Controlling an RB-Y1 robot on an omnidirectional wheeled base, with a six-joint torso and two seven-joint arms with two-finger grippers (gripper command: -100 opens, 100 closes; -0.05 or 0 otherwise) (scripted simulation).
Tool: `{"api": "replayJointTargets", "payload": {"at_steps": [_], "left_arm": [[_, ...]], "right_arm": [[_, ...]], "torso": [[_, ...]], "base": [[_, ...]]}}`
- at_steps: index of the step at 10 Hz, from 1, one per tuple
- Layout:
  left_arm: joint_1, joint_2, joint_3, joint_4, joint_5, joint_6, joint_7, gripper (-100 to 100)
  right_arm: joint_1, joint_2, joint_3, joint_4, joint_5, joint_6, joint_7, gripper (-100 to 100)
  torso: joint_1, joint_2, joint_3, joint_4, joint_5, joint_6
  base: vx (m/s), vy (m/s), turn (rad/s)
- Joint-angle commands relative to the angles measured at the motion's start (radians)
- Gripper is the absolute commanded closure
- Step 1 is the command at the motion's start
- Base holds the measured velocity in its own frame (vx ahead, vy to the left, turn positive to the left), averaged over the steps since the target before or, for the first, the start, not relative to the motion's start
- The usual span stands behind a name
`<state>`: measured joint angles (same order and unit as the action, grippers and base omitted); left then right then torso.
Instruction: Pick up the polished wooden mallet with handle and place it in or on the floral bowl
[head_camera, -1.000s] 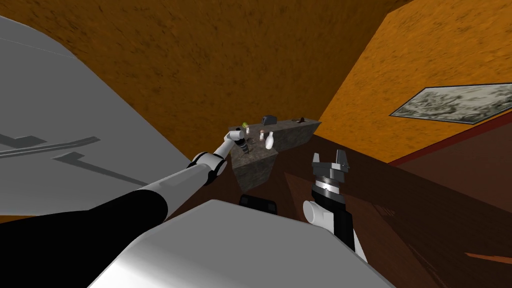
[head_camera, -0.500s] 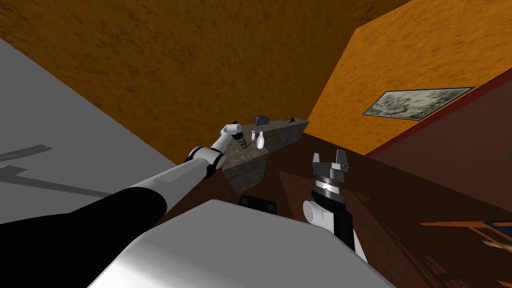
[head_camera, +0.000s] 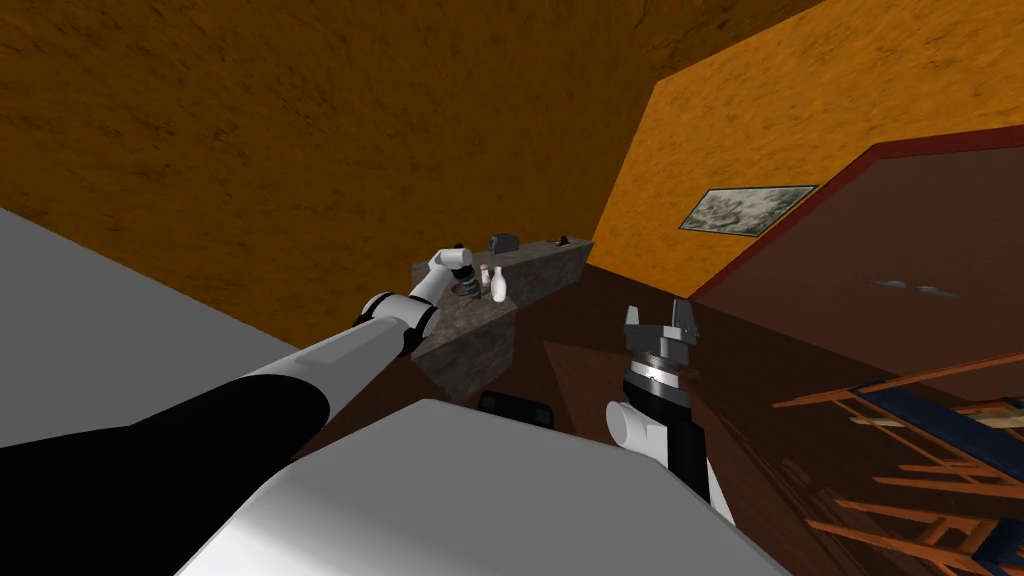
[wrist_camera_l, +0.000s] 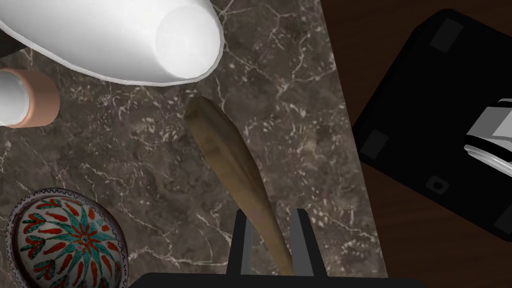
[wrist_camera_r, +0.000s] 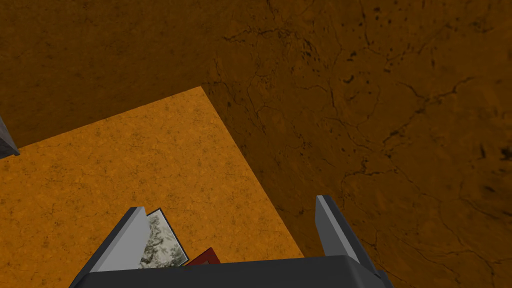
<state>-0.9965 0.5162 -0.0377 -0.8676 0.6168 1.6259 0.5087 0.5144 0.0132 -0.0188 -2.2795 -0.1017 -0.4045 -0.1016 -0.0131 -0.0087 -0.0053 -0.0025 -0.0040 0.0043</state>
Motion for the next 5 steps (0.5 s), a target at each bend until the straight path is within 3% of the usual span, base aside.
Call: {"api": "replayJointTargets", "payload": {"at_steps": [1, 5], "left_arm": [[-0.006, 0.017, -0.001, 0.050, -0.006, -0.001, -0.030, 100], [0.028, 0.093, 0.007, 0.129, -0.017, 0.015, -0.093, 100]], "right_arm": [[0.000, 0.000, 0.000, 0.000, 0.000, 0.000, 0.000, 0], [0.000, 0.000, 0.000, 0.000, 0.000, 0.000, 0.000, 0]], "torso": [[0.000, 0.000, 0.000, 0.000, 0.000, 0.000], [0.007, 0.003, 0.002, 0.000, 0.001, -0.001]], "base": [[0.134, -0.105, -0.149], [0.109, -0.051, -0.164]]}}
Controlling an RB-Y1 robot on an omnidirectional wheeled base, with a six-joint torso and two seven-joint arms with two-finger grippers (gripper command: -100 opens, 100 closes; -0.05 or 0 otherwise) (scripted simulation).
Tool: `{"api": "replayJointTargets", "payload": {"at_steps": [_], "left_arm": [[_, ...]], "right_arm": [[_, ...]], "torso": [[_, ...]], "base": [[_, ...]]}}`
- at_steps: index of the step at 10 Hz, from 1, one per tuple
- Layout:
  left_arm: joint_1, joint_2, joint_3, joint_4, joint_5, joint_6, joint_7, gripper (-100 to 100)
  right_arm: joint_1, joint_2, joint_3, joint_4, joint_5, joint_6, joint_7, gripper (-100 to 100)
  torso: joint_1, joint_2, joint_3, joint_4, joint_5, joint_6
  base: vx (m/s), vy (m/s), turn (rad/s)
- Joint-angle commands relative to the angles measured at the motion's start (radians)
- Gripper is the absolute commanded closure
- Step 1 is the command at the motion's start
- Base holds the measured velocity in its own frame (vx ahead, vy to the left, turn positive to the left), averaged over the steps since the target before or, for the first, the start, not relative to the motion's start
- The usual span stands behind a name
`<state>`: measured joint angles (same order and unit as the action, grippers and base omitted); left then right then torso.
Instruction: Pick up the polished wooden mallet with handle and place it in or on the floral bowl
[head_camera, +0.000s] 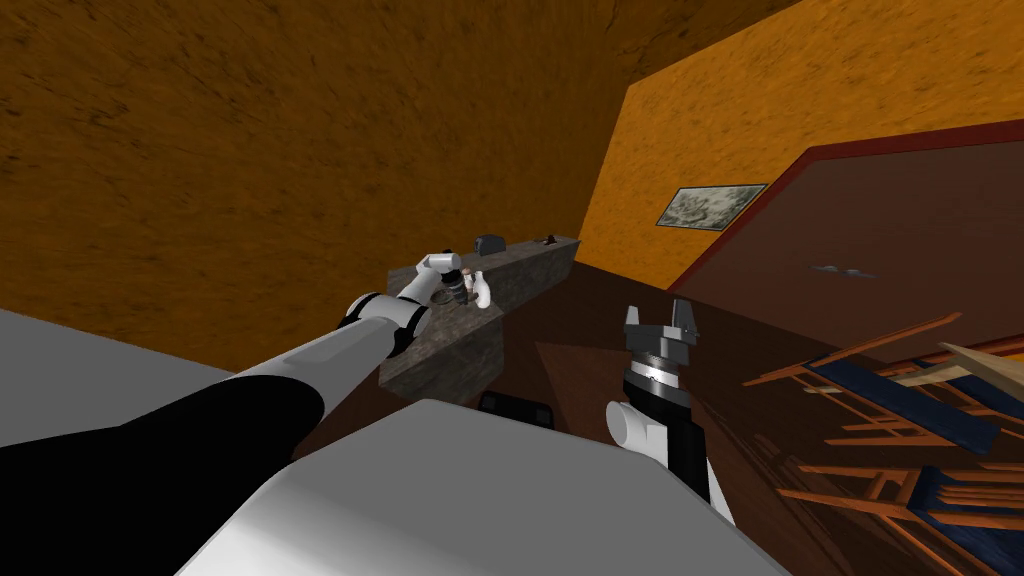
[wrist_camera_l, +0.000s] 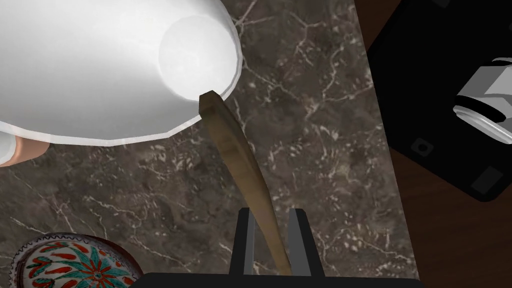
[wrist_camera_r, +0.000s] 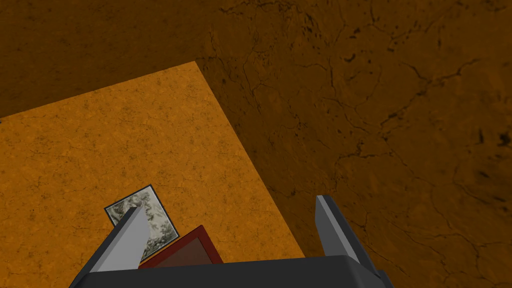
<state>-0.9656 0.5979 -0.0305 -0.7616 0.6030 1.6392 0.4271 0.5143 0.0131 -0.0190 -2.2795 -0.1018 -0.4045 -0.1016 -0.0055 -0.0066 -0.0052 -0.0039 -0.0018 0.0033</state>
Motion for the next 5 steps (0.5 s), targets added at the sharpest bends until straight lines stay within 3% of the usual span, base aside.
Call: {"api": "replayJointTargets", "payload": {"at_steps": [1, 2, 5], "left_arm": [[0.007, 0.032, 0.004, 0.042, -0.005, 0.001, -0.026, 100], [0.007, 0.032, 0.004, 0.041, -0.005, 0.001, -0.026, 100], [0.037, 0.101, 0.022, 0.097, -0.005, -0.010, -0.064, 100]], "right_arm": [[0.000, 0.000, 0.000, 0.000, 0.000, 0.000, 0.000, 0], [0.000, 0.000, 0.000, 0.000, 0.000, 0.000, 0.000, 0], [0.000, 0.000, 0.000, 0.000, 0.000, 0.000, 0.000, 0]], "torso": [[0.000, 0.000, 0.000, 0.000, 0.000, 0.000], [0.002, -0.003, -0.002, -0.001, 0.001, 0.000], [0.005, -0.008, -0.006, -0.004, 0.003, 0.002]], "base": [[0.105, -0.055, -0.136], [0.064, -0.040, -0.026], [0.072, -0.043, -0.109]]}}
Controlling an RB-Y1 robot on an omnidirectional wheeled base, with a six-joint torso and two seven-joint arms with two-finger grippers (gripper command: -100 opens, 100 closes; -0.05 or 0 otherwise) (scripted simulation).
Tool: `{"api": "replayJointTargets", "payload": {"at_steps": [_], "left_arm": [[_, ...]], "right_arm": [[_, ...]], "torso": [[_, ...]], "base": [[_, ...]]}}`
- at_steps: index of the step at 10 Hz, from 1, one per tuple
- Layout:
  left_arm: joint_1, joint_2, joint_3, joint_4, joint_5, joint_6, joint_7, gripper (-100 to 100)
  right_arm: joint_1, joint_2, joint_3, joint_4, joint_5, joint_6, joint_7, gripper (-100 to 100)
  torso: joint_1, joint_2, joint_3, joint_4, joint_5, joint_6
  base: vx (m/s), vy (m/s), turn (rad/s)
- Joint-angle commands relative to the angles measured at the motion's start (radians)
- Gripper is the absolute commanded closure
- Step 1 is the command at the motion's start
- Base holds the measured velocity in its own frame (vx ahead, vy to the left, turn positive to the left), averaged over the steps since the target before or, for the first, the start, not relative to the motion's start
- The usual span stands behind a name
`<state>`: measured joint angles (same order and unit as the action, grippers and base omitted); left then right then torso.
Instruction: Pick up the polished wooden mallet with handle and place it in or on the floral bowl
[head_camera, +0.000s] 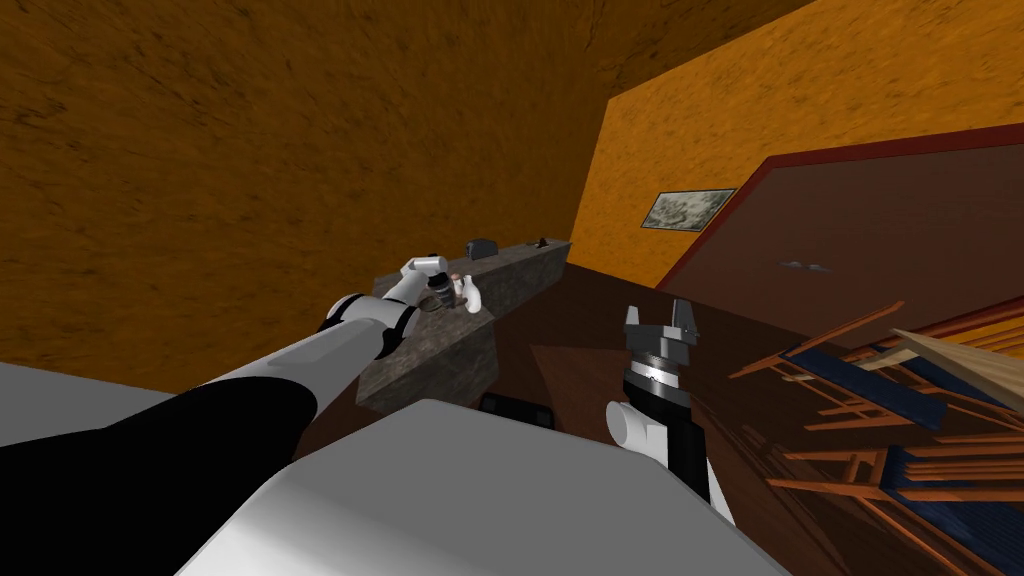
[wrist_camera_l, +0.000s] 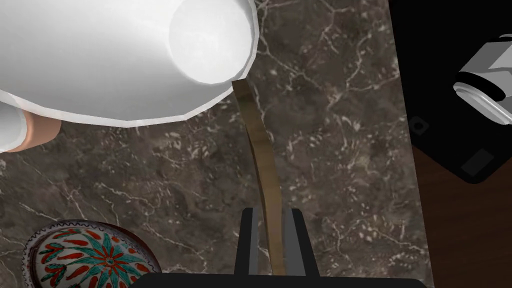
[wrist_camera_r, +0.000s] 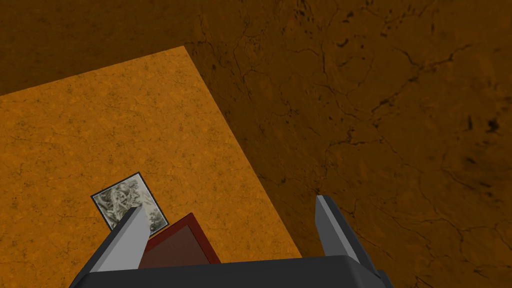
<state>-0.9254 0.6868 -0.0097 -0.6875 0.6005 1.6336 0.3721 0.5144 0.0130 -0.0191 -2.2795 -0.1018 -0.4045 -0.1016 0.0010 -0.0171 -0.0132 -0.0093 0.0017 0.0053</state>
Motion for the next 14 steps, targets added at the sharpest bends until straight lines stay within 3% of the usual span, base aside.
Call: {"api": "replayJointTargets", "payload": {"at_steps": [1, 6, 8, 9, 13, 14], "left_arm": [[0.007, 0.038, 0.009, 0.040, -0.001, -0.012, -0.020, 100], [0.026, 0.092, 0.028, 0.074, 0.004, -0.032, -0.042, 100], [0.045, 0.148, 0.049, 0.106, 0.011, -0.057, -0.062, 100], [0.045, 0.148, 0.049, 0.106, 0.011, -0.057, -0.062, 100], [0.083, 0.262, 0.093, 0.167, 0.029, -0.112, -0.096, 100], [0.064, 0.262, 0.093, 0.212, 0.029, -0.112, -0.096, 100]], "right_arm": [[0.000, 0.000, 0.000, 0.000, 0.000, 0.000, 0.000, 0], [0.000, 0.000, 0.000, 0.000, 0.000, 0.000, 0.000, 0], [0.000, 0.000, 0.000, 0.000, 0.000, 0.000, 0.000, 0], [0.000, 0.000, 0.000, 0.000, 0.000, 0.000, 0.000, 0], [0.000, 0.000, 0.000, 0.000, 0.000, 0.000, 0.000, 0], [0.000, 0.000, 0.000, 0.000, 0.000, 0.000, 0.000, 0]], "torso": [[0.000, 0.000, 0.000, 0.000, 0.000, 0.000], [0.003, -0.001, -0.001, -0.001, 0.001, 0.000], [0.004, -0.002, -0.002, -0.002, 0.002, -0.001], [0.004, -0.002, -0.002, -0.002, 0.001, -0.001], [0.005, -0.002, -0.002, -0.002, 0.002, -0.003], [0.005, -0.002, -0.002, -0.002, 0.002, -0.003]], "base": [[0.079, -0.031, -0.099], [0.034, -0.018, -0.043], [0.043, -0.022, -0.057], [0.031, -0.015, -0.020], [0.035, -0.018, -0.050], [0.042, -0.007, -0.013]]}}
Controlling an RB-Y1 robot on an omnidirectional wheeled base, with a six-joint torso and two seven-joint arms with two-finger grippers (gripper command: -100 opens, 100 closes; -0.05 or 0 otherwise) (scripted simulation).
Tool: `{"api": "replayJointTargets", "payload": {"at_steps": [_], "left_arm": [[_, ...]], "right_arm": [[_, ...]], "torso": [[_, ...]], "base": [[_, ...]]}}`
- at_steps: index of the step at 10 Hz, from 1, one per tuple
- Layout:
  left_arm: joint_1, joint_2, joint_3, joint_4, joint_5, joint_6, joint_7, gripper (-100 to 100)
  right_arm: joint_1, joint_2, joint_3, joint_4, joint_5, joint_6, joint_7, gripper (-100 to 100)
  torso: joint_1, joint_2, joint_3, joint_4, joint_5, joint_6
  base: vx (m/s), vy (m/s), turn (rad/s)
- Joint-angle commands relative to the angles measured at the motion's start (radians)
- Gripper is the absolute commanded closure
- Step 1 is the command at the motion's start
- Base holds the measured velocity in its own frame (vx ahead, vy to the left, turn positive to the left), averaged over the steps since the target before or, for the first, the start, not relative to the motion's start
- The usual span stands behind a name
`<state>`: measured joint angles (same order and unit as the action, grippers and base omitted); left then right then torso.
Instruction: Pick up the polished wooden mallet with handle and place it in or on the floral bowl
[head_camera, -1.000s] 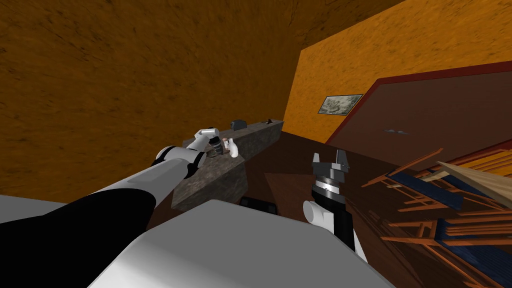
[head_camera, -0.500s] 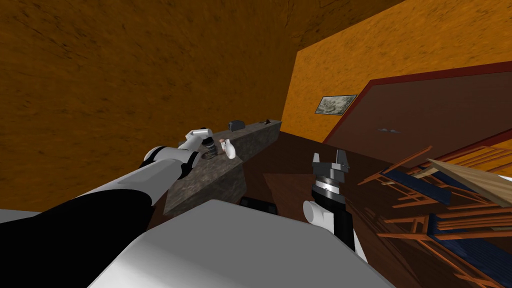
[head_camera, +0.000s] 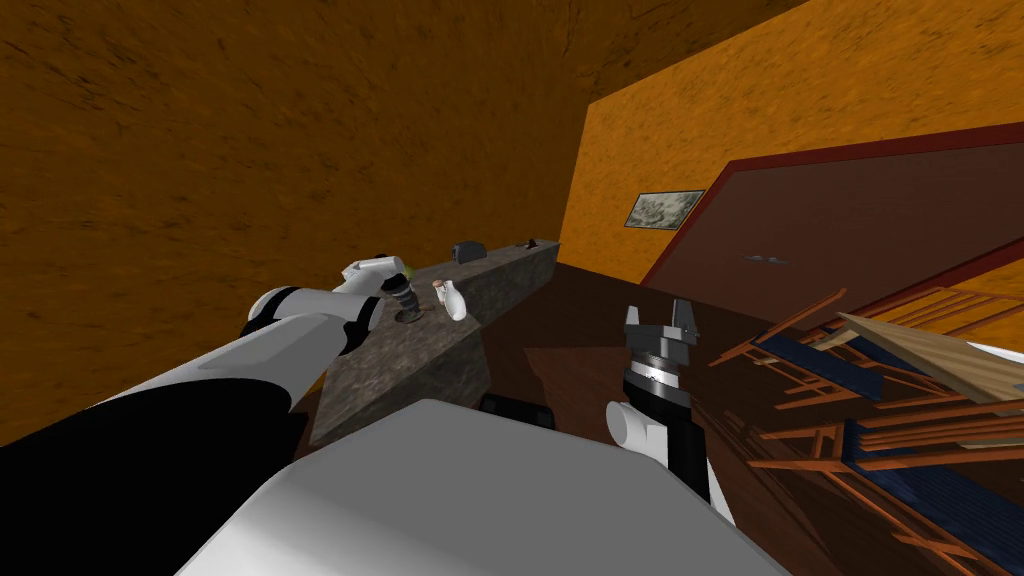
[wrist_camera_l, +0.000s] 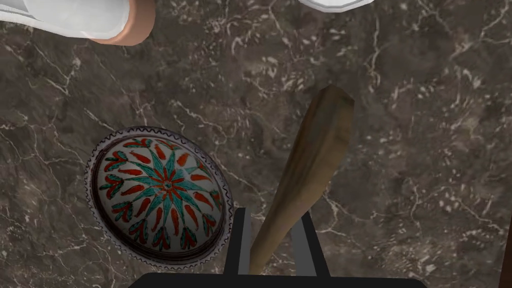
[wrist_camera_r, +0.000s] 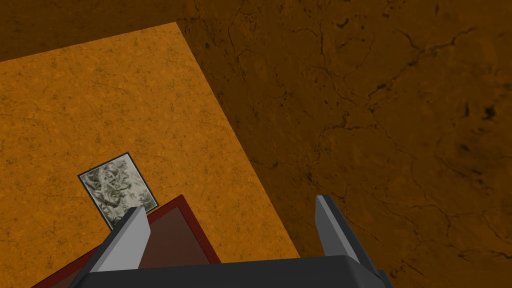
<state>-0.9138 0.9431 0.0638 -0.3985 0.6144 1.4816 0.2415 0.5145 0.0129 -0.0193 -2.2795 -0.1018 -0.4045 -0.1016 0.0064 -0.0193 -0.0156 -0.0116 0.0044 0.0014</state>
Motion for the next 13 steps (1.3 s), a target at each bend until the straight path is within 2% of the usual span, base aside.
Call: {"api": "replayJointTargets", "payload": {"at_steps": [1, 2, 3, 4, 5, 6, 7, 8, 9, 10, 11, 13], "left_arm": [[0.050, 0.006, 0.019, -0.050, 0.016, 0.040, 0.035, 100], [0.071, 0.006, 0.019, -0.083, 0.016, 0.040, 0.035, 100], [0.071, 0.006, 0.019, -0.105, 0.016, 0.040, 0.035, 100], [0.092, 0.056, 0.038, -0.093, 0.024, 0.013, 0.020, 100], [0.092, 0.058, 0.038, -0.093, 0.024, 0.013, 0.020, 100], [0.102, 0.082, 0.047, -0.080, 0.028, 0.001, 0.013, 100], [0.102, 0.082, 0.047, -0.080, 0.028, 0.001, 0.013, 100], [0.122, 0.124, 0.061, -0.055, 0.035, -0.019, 0.000, 100], [0.109, 0.124, 0.061, -0.028, 0.035, -0.019, 0.000, 100], [0.141, 0.156, 0.071, -0.033, 0.040, -0.034, -0.011, 100], [0.141, 0.156, 0.071, -0.038, 0.040, -0.034, -0.011, 100], [0.164, 0.186, 0.079, -0.010, 0.043, -0.049, -0.022, 100]], "right_arm": [[0.000, 0.000, 0.000, 0.000, 0.000, 0.000, 0.000, 0], [0.000, 0.000, 0.000, 0.000, 0.000, 0.000, 0.000, 0], [0.000, 0.000, 0.000, 0.000, 0.000, 0.000, 0.000, 0], [0.000, 0.000, 0.000, 0.000, 0.000, 0.000, 0.000, 0], [0.000, 0.000, 0.000, 0.000, 0.000, 0.000, 0.000, 0], [0.000, 0.000, 0.000, 0.000, 0.000, 0.000, 0.000, 0], [0.000, 0.000, 0.000, 0.000, 0.000, 0.000, 0.000, 0], [0.000, 0.000, 0.000, 0.000, 0.000, 0.000, 0.000, 0], [0.000, 0.000, 0.000, 0.000, 0.000, 0.000, 0.000, 0], [0.000, 0.000, 0.000, 0.000, 0.000, 0.000, 0.000, 0], [0.000, 0.000, 0.000, 0.000, 0.000, 0.000, 0.000, 0], [0.000, 0.000, 0.000, 0.000, 0.000, 0.000, 0.000, 0]], "torso": [[0.000, 0.000, 0.000, 0.000, 0.000, 0.000], [0.000, 0.001, 0.001, 0.000, 0.001, -0.001], [0.001, 0.003, 0.002, 0.001, 0.001, -0.001], [0.000, 0.003, 0.002, 0.001, 0.000, -0.001], [0.001, 0.002, 0.002, 0.001, 0.000, -0.002], [0.001, 0.001, 0.001, 0.001, 0.000, -0.003], [0.002, 0.000, 0.001, 0.001, 0.000, -0.004], [0.001, 0.001, 0.001, 0.001, 0.000, -0.004], [0.003, 0.000, 0.001, 0.002, 0.000, -0.005], [0.003, 0.001, 0.001, 0.002, 0.001, -0.005], [0.005, 0.001, 0.002, 0.002, 0.001, -0.006], [0.004, 0.001, 0.001, 0.002, 0.001, -0.005]], "base": [[0.016, -0.005, 0.004], [0.000, 0.000, 0.000], [-0.009, -0.003, 0.002], [0.031, -0.001, -0.080], [0.048, 0.007, -0.032], [0.052, 0.009, -0.027], [0.040, 0.005, -0.003], [0.062, 0.017, -0.064], [0.060, 0.028, -0.017], [0.063, 0.051, -0.037], [0.061, 0.051, -0.013], [0.083, 0.074, -0.029]]}}
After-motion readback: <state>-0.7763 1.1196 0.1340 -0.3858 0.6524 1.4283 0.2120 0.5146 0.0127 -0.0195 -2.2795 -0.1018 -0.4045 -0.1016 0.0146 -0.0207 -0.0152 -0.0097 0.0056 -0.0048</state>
